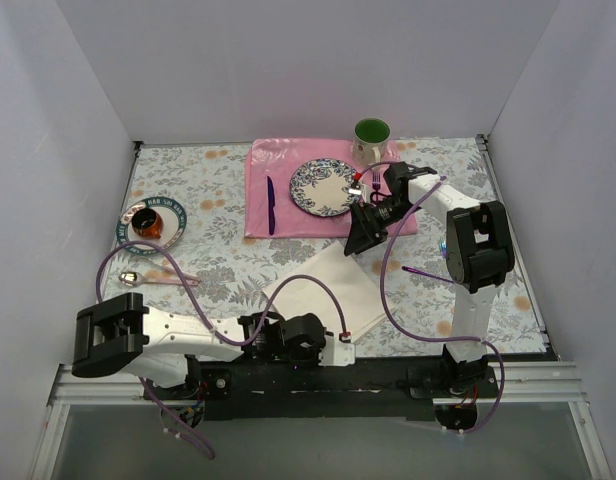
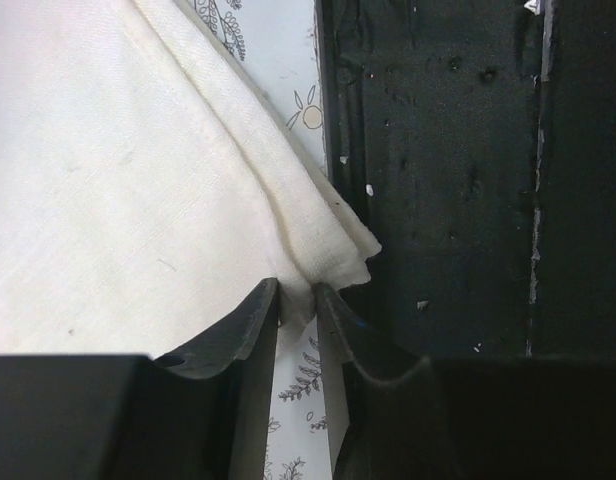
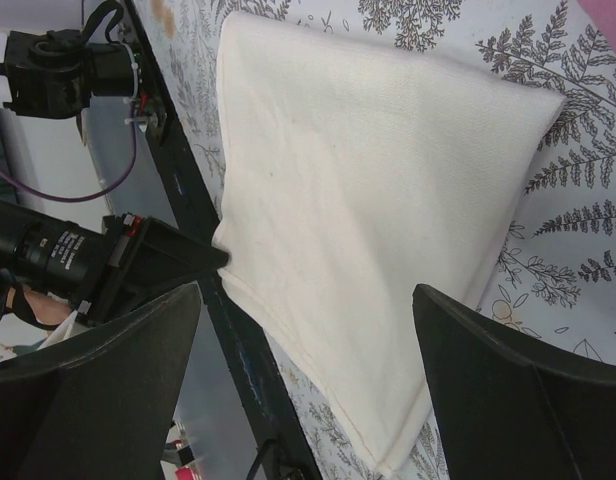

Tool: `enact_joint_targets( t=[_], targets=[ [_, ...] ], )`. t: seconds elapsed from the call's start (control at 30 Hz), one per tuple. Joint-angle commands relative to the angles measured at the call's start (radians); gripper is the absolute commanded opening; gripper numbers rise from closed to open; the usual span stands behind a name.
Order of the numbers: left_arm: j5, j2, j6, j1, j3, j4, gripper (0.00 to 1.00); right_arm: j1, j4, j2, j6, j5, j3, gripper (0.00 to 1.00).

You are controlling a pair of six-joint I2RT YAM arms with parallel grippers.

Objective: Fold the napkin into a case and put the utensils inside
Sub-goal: Pick up the top corner of the square folded napkin from the center of the board.

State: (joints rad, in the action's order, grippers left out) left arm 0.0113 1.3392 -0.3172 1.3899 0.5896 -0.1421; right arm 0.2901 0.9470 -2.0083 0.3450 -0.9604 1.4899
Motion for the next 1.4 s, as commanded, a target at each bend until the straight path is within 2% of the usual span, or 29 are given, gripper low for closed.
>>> enact_joint_targets(
  t=[0.0,0.3,0.43,0.73,0.9,1.13,1.37],
  targets=[
    [0.015,-0.06,0.007,0.001,0.042,-0.033,0.2,0.0,0.019,-0.012,0.009,-0.037,0.032,0.96],
    [-0.007,-0.063,0.029,-0.005,0.05,-0.036,0.16,0.0,0.022,-0.009,0.011,-0.032,0.03,0.96],
    [-0.01,-0.072,0.032,-0.015,0.056,-0.039,0.22,0.0,0.021,-0.009,0.011,-0.032,0.032,0.96],
    [-0.051,-0.063,0.035,-0.051,0.084,-0.04,0.2,0.0,0.021,-0.01,0.011,-0.035,0.032,0.96],
    [-0.06,-0.048,0.041,-0.068,0.099,-0.042,0.24,0.0,0.021,-0.012,0.011,-0.034,0.032,0.96],
    [-0.089,-0.026,0.053,-0.097,0.101,-0.044,0.01,-0.002,0.022,-0.012,0.011,-0.032,0.032,0.97],
    [-0.12,-0.015,0.041,-0.103,0.096,-0.056,0.0,-0.002,0.022,-0.013,0.012,-0.032,0.029,0.96]
  ],
)
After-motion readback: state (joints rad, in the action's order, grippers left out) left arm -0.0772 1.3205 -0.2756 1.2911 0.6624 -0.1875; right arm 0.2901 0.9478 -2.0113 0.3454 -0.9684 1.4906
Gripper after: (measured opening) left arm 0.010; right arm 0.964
